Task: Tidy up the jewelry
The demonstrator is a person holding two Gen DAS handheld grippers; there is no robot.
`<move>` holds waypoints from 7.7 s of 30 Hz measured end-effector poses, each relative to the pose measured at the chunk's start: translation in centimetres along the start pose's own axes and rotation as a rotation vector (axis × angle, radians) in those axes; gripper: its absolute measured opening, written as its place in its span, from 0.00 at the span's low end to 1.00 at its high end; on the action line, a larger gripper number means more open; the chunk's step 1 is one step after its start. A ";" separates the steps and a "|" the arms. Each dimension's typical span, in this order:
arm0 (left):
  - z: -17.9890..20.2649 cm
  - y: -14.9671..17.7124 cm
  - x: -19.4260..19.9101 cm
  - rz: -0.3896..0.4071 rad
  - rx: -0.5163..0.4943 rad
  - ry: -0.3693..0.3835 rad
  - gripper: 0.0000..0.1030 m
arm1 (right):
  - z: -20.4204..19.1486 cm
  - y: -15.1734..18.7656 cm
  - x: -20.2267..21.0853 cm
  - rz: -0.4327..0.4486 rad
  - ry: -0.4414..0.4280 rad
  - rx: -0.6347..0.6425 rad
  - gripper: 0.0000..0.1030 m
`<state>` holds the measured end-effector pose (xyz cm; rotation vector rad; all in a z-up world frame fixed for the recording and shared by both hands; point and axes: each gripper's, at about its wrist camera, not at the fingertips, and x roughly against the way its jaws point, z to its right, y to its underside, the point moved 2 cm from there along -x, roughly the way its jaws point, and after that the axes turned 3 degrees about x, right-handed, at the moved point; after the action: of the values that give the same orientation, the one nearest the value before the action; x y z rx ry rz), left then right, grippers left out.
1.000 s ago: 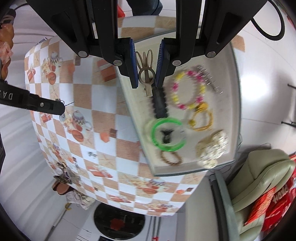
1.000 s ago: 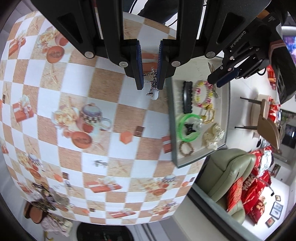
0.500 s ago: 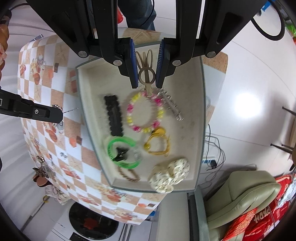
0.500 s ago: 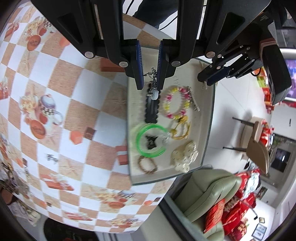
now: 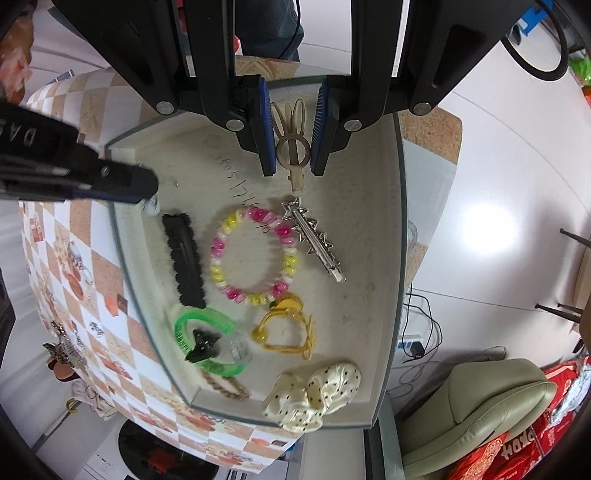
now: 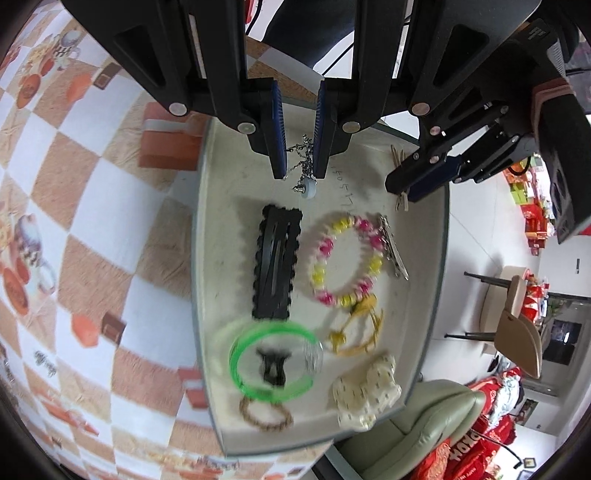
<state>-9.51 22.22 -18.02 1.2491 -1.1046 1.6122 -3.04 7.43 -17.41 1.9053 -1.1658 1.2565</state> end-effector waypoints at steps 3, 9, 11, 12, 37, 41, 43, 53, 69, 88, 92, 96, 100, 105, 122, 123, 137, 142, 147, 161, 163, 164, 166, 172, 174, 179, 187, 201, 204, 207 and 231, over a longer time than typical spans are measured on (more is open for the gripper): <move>0.0 -0.1 -0.5 -0.002 -0.003 -0.007 0.23 | 0.1 -0.1 -1.2 -0.021 0.006 0.000 0.15; 0.2 -0.3 -1.2 0.000 -0.011 -0.025 0.23 | 0.7 -0.5 -2.3 -0.016 0.068 0.017 0.15; 0.3 -0.3 -1.3 0.001 -0.021 -0.031 0.23 | 0.8 -0.6 -2.5 -0.014 0.069 0.021 0.15; 0.3 -0.3 -1.4 0.000 -0.024 -0.033 0.23 | 0.9 -0.6 -2.5 -0.014 0.072 0.026 0.15; 1.1 -0.2 -1.0 -0.021 -0.021 -0.088 0.23 | -0.6 -0.6 -1.6 0.001 0.078 0.051 0.32; 1.0 -0.1 -0.5 -0.014 -0.014 -0.094 0.23 | -1.1 -0.5 0.4 0.041 0.075 0.069 0.32; 1.0 -0.1 -0.2 -0.010 -0.009 -0.095 0.23 | -1.3 -0.4 1.3 0.059 0.079 0.069 0.32; 2.1 0.0 0.4 -0.008 -0.036 -0.108 0.24 | 0.1 0.7 4.7 0.104 0.087 0.015 0.33; 3.1 -0.5 2.8 0.035 -0.059 -0.127 1.00 | 1.8 1.6 8.0 0.115 0.112 -0.018 0.36; 2.6 -0.9 8.8 0.105 -0.061 -0.209 1.00 | -1.1 1.0 12.1 0.143 0.159 0.067 0.78; 2.6 -1.2 10.7 0.119 -0.055 -0.200 1.00 | -2.1 0.5 13.8 0.164 0.178 0.093 0.80; 2.7 -1.4 12.6 0.142 -0.035 -0.190 1.00 | -3.1 0.2 15.6 0.198 0.194 0.112 0.88; 2.6 -1.8 14.4 0.160 -0.013 -0.172 1.00 | -3.7 0.0 17.1 0.223 0.215 0.125 0.89; 2.6 -2.2 16.3 0.151 0.014 -0.143 1.00 | -4.4 -0.3 18.5 0.225 0.272 0.138 0.89; 2.5 -2.0 18.9 0.158 0.039 -0.161 1.00 | -5.3 0.1 20.0 0.220 0.313 0.139 0.89; 2.5 -2.0 18.9 0.158 0.039 -0.161 1.00 | -5.3 0.1 20.0 0.221 0.313 0.139 0.89; 2.6 -1.8 18.8 0.156 0.039 -0.163 1.00 | -5.6 -0.1 19.9 0.222 0.316 0.141 0.88; 2.6 -1.9 18.9 0.158 0.040 -0.164 1.00 | -5.6 -0.1 20.0 0.222 0.315 0.142 0.89; 2.6 -1.9 18.9 0.156 0.040 -0.164 1.00 | -5.6 -0.1 19.9 0.222 0.316 0.142 0.89; 2.6 -1.9 18.9 0.157 0.039 -0.167 1.00 | -5.7 -0.2 19.9 0.220 0.314 0.144 0.89; 2.6 -1.9 18.8 0.155 0.039 -0.169 1.00 | -5.8 -0.3 19.8 0.220 0.314 0.144 0.89; 2.5 -1.9 18.8 0.155 0.039 -0.169 1.00 | -5.8 -0.3 19.8 0.219 0.314 0.144 0.89; 2.5 -1.9 18.8 0.154 0.040 -0.169 1.00 | -5.8 -0.3 19.8 0.220 0.314 0.143 0.88; 2.5 -2.0 18.8 0.155 0.037 -0.170 1.00 | -5.7 -0.3 19.8 0.220 0.314 0.144 0.88; 2.6 -2.0 18.8 0.155 0.038 -0.170 1.00 | -5.7 -0.3 19.8 0.220 0.314 0.145 0.88; 2.5 -1.9 18.8 0.155 0.037 -0.170 1.00 | -5.7 -0.2 19.8 0.220 0.314 0.145 0.89; 2.6 -1.9 18.8 0.155 0.038 -0.171 1.00 | -5.8 -0.2 19.8 0.220 0.314 0.145 0.89; 2.7 -1.9 18.8 0.154 0.040 -0.173 1.00 | -5.8 -0.2 19.8 0.219 0.314 0.144 0.89; 2.7 -1.9 18.8 0.155 0.040 -0.174 1.00 | -5.8 -0.2 19.8 0.219 0.314 0.145 0.88; 2.6 -1.9 18.8 0.154 0.039 -0.174 1.00 | -5.8 -0.2 19.8 0.219 0.314 0.145 0.88; 2.6 -1.8 18.7 0.161 0.032 -0.172 1.00 | -6.0 -0.2 19.7 0.219 0.314 0.144 0.89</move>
<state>-10.66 21.78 0.87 1.3704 -1.3192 1.6703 -1.92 5.46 3.06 1.6309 -1.1629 1.7290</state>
